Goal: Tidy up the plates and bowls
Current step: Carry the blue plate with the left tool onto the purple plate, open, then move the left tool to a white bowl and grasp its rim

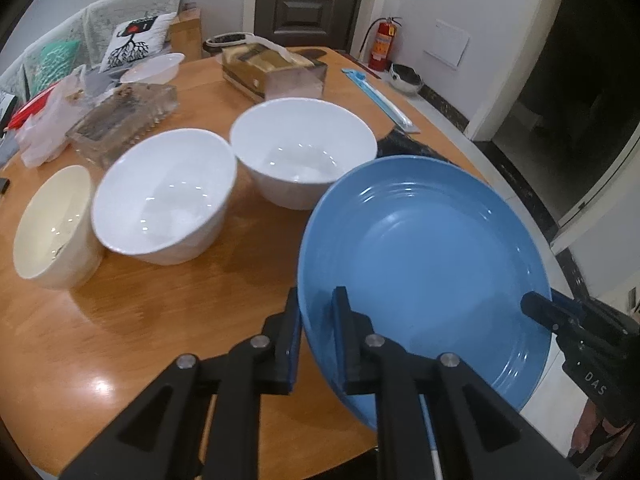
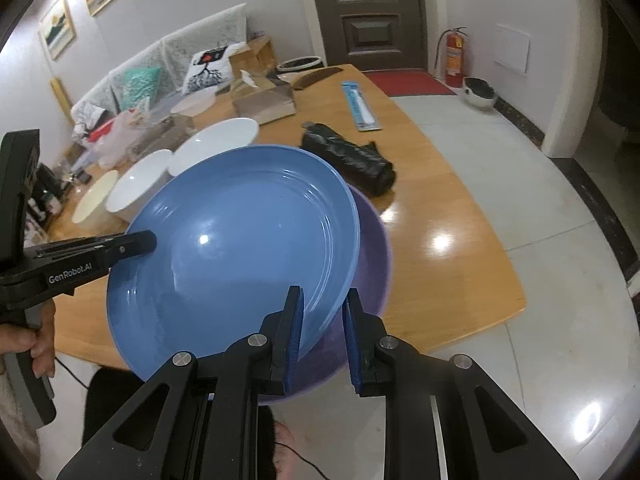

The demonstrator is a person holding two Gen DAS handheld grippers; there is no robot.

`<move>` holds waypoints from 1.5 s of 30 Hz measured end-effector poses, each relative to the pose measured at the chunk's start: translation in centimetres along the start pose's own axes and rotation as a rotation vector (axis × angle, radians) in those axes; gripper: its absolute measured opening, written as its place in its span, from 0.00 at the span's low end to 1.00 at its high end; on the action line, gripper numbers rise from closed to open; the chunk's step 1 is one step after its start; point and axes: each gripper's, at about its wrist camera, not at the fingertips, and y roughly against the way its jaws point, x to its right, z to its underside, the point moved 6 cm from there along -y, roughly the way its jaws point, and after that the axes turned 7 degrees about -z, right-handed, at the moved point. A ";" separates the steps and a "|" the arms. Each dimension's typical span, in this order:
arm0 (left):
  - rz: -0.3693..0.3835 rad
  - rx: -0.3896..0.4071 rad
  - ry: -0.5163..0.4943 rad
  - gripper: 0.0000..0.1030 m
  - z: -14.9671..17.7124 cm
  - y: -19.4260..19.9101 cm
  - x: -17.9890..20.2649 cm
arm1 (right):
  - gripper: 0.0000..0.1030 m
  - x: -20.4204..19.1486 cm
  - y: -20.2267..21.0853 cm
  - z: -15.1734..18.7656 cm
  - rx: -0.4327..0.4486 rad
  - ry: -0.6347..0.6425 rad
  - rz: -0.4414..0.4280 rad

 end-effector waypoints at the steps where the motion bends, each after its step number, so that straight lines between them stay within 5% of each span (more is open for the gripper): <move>1: -0.001 -0.005 -0.004 0.11 0.0 -0.4 0.2 | 0.14 0.1 0.0 0.1 -0.002 0.000 0.004; 35: -0.033 -0.033 -0.073 0.18 0.6 -2.5 1.5 | 0.17 0.0 -0.4 0.0 -0.042 0.033 0.105; 45: 0.001 0.004 -0.036 0.25 0.0 -1.3 0.6 | 0.28 0.0 0.2 -0.5 -0.020 0.027 0.127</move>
